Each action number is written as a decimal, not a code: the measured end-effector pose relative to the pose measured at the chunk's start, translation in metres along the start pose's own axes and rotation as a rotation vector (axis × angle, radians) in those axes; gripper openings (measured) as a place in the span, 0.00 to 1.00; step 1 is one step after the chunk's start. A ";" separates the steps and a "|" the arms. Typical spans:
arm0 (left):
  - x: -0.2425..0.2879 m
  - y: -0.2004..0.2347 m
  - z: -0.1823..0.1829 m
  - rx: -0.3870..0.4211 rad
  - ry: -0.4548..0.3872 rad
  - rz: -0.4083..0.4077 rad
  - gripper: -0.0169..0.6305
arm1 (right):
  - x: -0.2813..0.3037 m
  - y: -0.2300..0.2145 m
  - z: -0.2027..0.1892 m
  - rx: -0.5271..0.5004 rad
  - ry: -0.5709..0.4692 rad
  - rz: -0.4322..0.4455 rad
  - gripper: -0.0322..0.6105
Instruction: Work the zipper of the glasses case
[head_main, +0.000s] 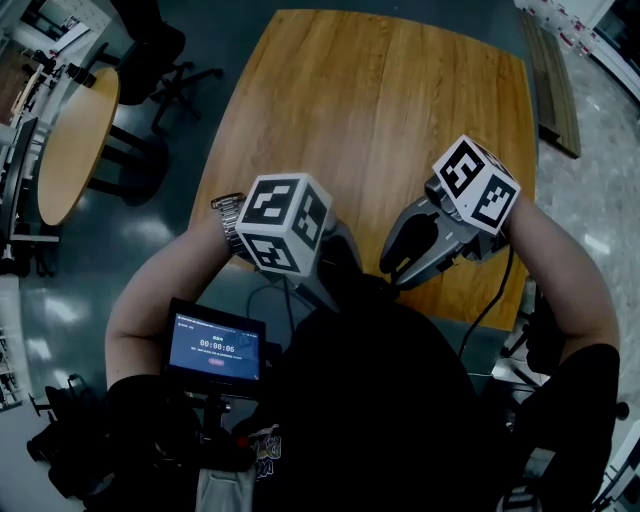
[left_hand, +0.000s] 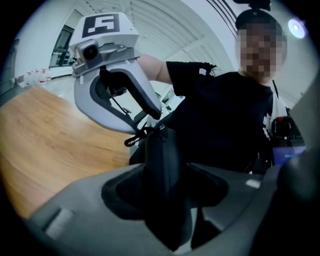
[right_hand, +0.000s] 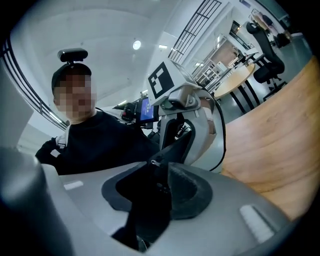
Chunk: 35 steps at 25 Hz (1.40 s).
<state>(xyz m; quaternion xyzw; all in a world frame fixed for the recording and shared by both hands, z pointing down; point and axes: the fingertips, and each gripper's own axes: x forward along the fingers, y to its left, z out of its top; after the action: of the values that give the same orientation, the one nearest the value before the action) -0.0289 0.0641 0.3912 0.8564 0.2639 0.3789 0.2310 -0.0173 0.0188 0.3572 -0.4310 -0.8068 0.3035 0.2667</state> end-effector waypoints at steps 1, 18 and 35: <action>0.001 -0.001 0.001 0.001 0.004 -0.006 0.41 | 0.001 -0.002 0.000 0.004 0.007 0.000 0.26; 0.003 -0.002 -0.002 -0.023 0.007 -0.033 0.40 | 0.007 -0.007 -0.002 0.019 0.045 0.016 0.26; 0.004 -0.004 -0.002 -0.049 0.016 -0.061 0.40 | 0.015 0.000 0.002 0.015 0.063 0.039 0.21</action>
<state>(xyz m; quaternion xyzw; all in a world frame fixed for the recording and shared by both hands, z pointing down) -0.0294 0.0696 0.3922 0.8391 0.2825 0.3847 0.2611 -0.0257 0.0309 0.3579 -0.4541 -0.7870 0.3010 0.2893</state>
